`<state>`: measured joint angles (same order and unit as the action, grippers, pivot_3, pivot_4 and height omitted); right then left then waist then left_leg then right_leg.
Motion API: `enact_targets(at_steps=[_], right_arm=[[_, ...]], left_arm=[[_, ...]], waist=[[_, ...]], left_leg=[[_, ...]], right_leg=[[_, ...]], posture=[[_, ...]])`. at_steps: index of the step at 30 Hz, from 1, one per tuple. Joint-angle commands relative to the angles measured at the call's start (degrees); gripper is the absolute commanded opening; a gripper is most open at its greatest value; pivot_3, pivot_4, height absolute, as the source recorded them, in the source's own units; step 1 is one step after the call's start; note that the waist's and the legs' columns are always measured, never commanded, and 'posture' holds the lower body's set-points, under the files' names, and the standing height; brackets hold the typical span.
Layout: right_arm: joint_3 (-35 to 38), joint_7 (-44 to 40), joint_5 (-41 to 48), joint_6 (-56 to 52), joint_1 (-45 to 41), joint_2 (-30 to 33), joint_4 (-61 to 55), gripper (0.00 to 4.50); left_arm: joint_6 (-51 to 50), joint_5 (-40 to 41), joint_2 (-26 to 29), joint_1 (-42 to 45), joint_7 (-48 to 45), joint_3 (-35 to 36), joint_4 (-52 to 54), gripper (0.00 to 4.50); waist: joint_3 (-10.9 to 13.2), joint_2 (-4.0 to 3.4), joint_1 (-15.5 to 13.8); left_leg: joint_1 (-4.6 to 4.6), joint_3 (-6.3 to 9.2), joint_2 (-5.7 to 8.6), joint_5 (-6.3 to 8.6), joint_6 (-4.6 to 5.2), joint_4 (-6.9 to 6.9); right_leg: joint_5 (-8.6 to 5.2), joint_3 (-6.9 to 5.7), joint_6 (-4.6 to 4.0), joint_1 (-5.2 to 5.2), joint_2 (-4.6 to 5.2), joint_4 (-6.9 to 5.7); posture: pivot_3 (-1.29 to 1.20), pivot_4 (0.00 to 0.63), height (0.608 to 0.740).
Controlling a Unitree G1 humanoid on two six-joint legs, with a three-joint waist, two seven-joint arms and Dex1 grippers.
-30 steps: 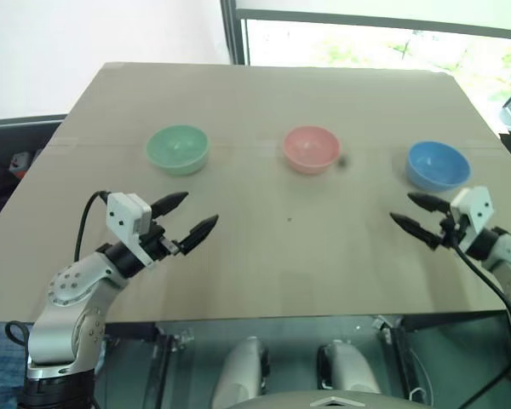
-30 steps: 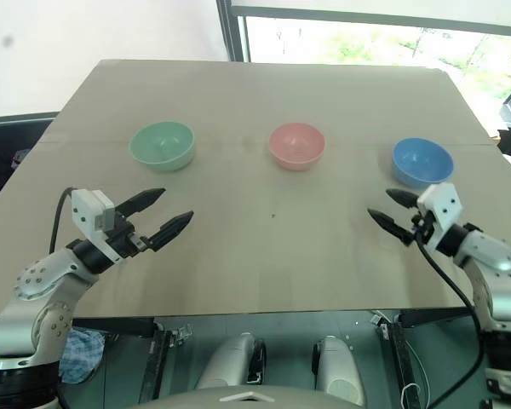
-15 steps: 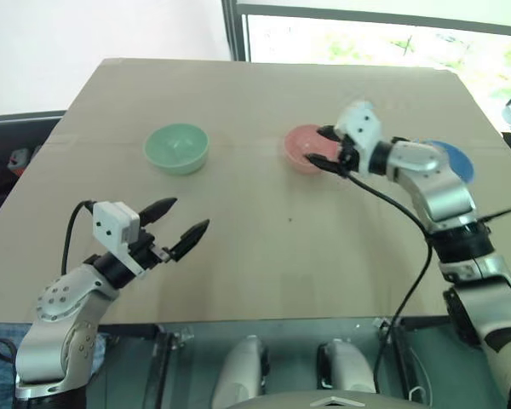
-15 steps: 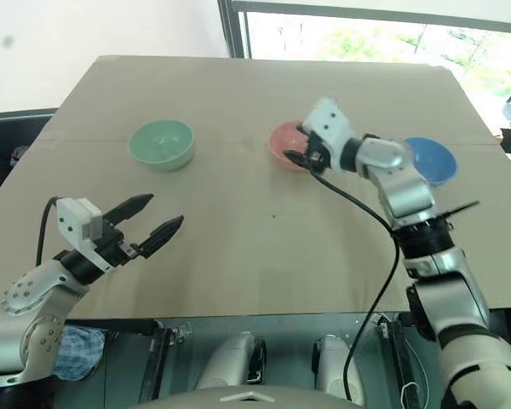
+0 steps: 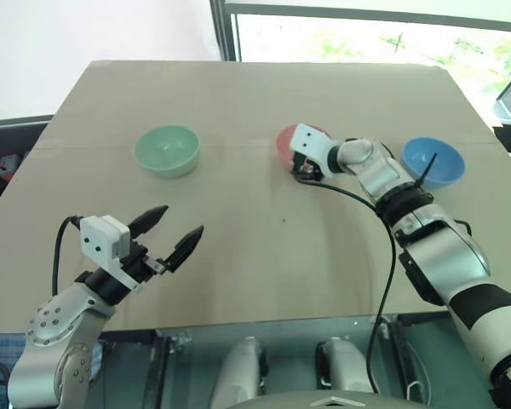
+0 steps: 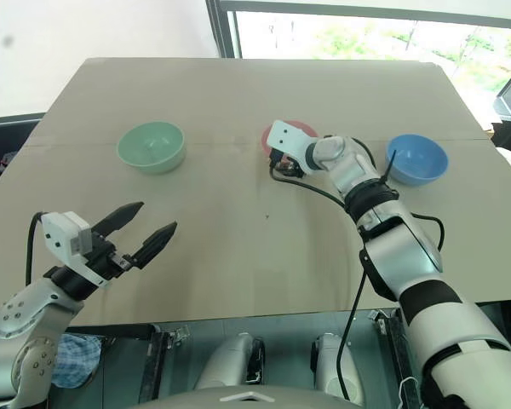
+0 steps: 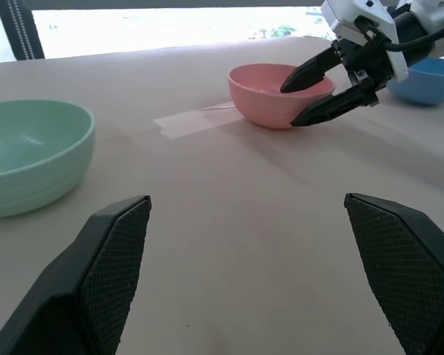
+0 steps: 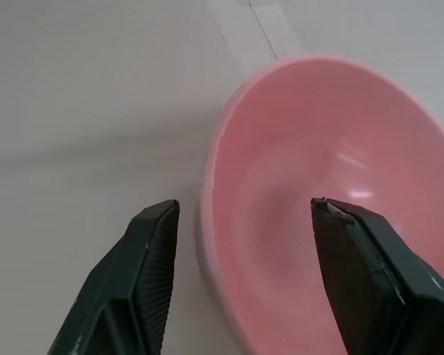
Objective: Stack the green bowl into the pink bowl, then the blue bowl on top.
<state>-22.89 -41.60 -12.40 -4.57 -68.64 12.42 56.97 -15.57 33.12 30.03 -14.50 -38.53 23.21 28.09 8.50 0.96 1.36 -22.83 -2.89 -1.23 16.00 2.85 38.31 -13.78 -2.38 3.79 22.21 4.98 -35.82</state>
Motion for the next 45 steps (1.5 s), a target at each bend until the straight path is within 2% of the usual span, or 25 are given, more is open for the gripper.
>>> enact_targets(at_steps=[1,5,10,17,22,25,28,29,30,32,33,34,36,37,39,42,45], right_arm=[[0.8,0.7,-1.2,3.5,-2.8,-0.5,2.2,1.12],[1.1,0.1,-1.7,4.8,-2.4,-1.0,2.9,0.05],[0.6,-3.9,-2.3,5.7,1.1,1.0,-2.0,0.05],[0.3,-17.2,-0.3,-2.8,16.5,11.6,-36.6,0.05],[0.9,-28.2,6.3,-17.2,29.6,21.3,-67.7,0.05],[0.6,-29.1,7.6,-24.0,32.6,23.4,-76.5,0.05],[-0.3,-27.7,7.8,-27.4,33.4,23.2,-80.0,0.05],[-0.4,-26.4,7.5,-27.9,33.4,22.5,-80.3,0.71],[-0.4,-24.3,7.0,-27.8,32.8,21.1,-79.6,0.85],[-0.3,-21.3,6.4,-28.3,31.6,19.0,-78.5,1.64],[-0.2,-20.4,6.3,-28.5,31.2,18.6,-78.1,2.29],[-0.2,-19.9,6.2,-28.7,31.1,18.4,-78.1,2.53],[0.2,-19.0,6.4,-29.0,30.9,18.3,-77.9,3.53],[0.6,-18.6,6.8,-29.3,30.9,18.2,-78.0,3.74],[1.6,-17.8,8.0,-30.0,30.7,17.9,-78.2,4.44],[7.4,-15.5,13.3,-35.0,31.5,15.6,-79.4,4.48],[14.2,-17.8,22.0,-41.9,34.6,16.8,-84.0,4.48]], left_arm=[[1.8,-0.1,0.1,-0.4,0.2,1.1,2.4,4.5],[2.1,-0.1,0.1,-0.2,0.1,0.5,2.1,4.5],[2.5,-0.3,0.5,0.6,-0.9,-0.5,1.3,4.5],[3.6,0.3,1.3,1.2,-4.9,-1.7,0.1,4.5],[4.2,-2.5,3.0,5.1,-6.3,-3.4,-4.6,4.5],[5.0,-4.0,4.4,8.3,-8.1,-5.0,-8.0,4.5],[4.8,-3.6,5.0,11.2,-9.5,-5.9,-10.4,4.5],[4.8,-3.6,5.2,11.9,-10.0,-6.2,-11.1,4.5],[4.8,-3.7,5.3,12.8,-10.5,-6.7,-11.7,4.5],[4.7,-3.8,5.4,13.9,-11.0,-7.4,-12.4,4.5],[4.6,-4.0,5.4,14.3,-11.2,-7.7,-12.5,4.5],[4.5,-3.9,5.4,14.5,-11.3,-7.9,-12.5,4.5],[4.3,-3.8,5.5,14.8,-11.3,-8.0,-12.4,4.5],[4.3,-3.8,5.6,14.9,-11.4,-7.9,-12.4,4.5],[4.1,-3.7,5.7,15.0,-11.3,-7.7,-12.3,4.5],[2.9,-4.9,6.5,15.5,-10.0,-8.0,-11.8,4.5],[1.0,-8.6,7.5,18.6,-5.4,-8.4,-13.4,4.5]], waist=[[0.0,0.0,0.1],[0.0,-0.01,0.7],[0.0,-0.01,0.9],[0.0,-0.03,0.4],[0.0,-0.03,-0.4],[0.0,0.01,-0.5],[-0.1,0.09,-0.6],[-0.1,0.11,-0.6],[-0.1,0.13,-0.6],[-0.1,0.13,-0.7],[-0.1,0.13,-0.7],[-0.1,0.13,-0.7],[-0.1,0.13,-0.7],[-0.1,0.12,-0.7],[-0.1,0.12,-0.7],[-0.1,0.13,-0.7],[-0.1,0.14,-1.4]], left_leg=[[0.0,-0.01,0.0,0.0,0.0,0.0],[0.0,-0.01,-0.01,-0.01,-0.02,0.0],[0.0,0.0,-0.02,-0.03,-0.05,-0.01],[-0.09,0.08,0.0,-0.02,-0.04,-0.02],[-0.04,0.07,-0.05,-0.02,-0.05,0.02],[0.04,0.01,-0.05,-0.02,-0.03,0.08],[0.12,0.04,-0.04,-0.02,-0.03,0.12],[0.13,0.07,-0.04,-0.02,-0.03,0.13],[0.13,0.08,-0.05,-0.02,-0.03,0.14],[0.12,0.09,-0.04,-0.02,-0.03,0.12],[0.07,0.08,-0.03,-0.02,-0.03,0.11],[0.04,0.08,-0.02,-0.02,-0.04,0.11],[-0.01,0.07,-0.01,-0.02,-0.03,0.11],[-0.01,0.07,-0.01,-0.02,-0.03,0.11],[-0.03,0.08,-0.01,-0.02,-0.03,0.09],[-0.03,0.06,-0.01,-0.02,-0.03,0.09],[-0.01,0.11,-0.02,-0.03,-0.03,0.12]], right_leg=[[0.0,0.0,0.0,0.0,0.0,0.01],[0.0,0.0,0.0,0.0,0.0,-0.01],[0.0,0.0,0.0,0.02,0.0,-0.01],[0.0,-0.05,0.01,0.03,0.05,0.03],[0.0,-0.06,0.0,0.01,0.02,0.05],[0.0,0.0,0.01,-0.01,0.03,0.06],[0.01,-0.01,-0.01,-0.06,0.06,0.02],[0.01,-0.03,-0.01,-0.05,0.05,0.02],[0.01,-0.03,-0.01,-0.04,0.06,0.02],[0.01,-0.03,-0.02,-0.03,0.06,0.03],[0.01,-0.02,-0.02,-0.02,0.06,0.02],[0.01,-0.03,-0.02,-0.01,0.06,0.03],[0.01,-0.03,-0.01,0.01,0.06,0.04],[0.01,-0.03,-0.01,0.01,0.06,0.04],[0.01,-0.05,-0.01,0.01,0.05,0.06],[0.0,-0.04,-0.01,0.01,0.04,0.07],[0.01,-0.09,-0.01,-0.02,0.04,0.04]], posture=[[0.0,0.15,0.74],[0.0,0.15,0.74],[0.0,0.15,0.74],[0.0,0.15,0.74],[0.0,0.15,0.74],[0.0,0.15,0.74],[0.0,0.15,0.74],[0.0,0.15,0.74],[0.0,0.15,0.74],[0.0,0.15,0.74],[0.0,0.15,0.74],[0.0,0.15,0.74],[0.0,0.15,0.74],[0.0,0.15,0.74],[0.0,0.15,0.74],[0.0,0.15,0.74],[0.0,0.15,0.74]])
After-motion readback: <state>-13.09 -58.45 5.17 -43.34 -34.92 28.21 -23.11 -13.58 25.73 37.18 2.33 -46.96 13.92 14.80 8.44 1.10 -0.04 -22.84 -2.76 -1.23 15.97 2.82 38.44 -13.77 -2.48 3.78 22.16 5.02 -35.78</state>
